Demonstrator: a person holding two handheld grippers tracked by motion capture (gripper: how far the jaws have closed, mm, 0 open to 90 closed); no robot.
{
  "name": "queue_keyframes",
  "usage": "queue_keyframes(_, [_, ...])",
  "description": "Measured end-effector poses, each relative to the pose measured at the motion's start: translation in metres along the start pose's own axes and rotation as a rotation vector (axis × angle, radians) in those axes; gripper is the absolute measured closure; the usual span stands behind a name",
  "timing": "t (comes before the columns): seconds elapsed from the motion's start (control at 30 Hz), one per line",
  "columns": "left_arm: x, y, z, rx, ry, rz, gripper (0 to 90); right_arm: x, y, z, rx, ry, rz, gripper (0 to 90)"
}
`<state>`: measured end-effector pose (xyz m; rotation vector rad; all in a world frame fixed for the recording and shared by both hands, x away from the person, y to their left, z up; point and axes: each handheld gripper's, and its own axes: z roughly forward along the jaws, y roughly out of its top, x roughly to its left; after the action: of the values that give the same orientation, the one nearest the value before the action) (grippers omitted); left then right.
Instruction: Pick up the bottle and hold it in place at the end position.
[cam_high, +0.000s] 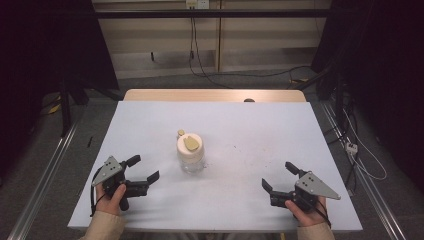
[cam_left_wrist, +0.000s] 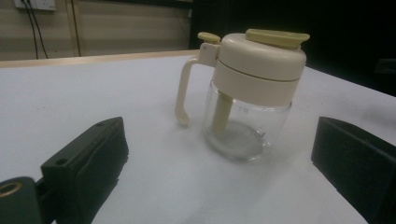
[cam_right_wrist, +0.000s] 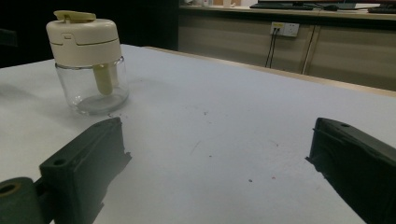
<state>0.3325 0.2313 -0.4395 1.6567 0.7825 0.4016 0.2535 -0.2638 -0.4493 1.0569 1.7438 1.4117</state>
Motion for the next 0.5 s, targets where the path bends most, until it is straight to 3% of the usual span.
queue_keyframes(0.5, [-0.0064,0.0059,0.0092,-0.009,-0.031,-0.011,3.2,-0.0001,0.0005,-0.0002,-0.006,0.009,-0.006,3.1])
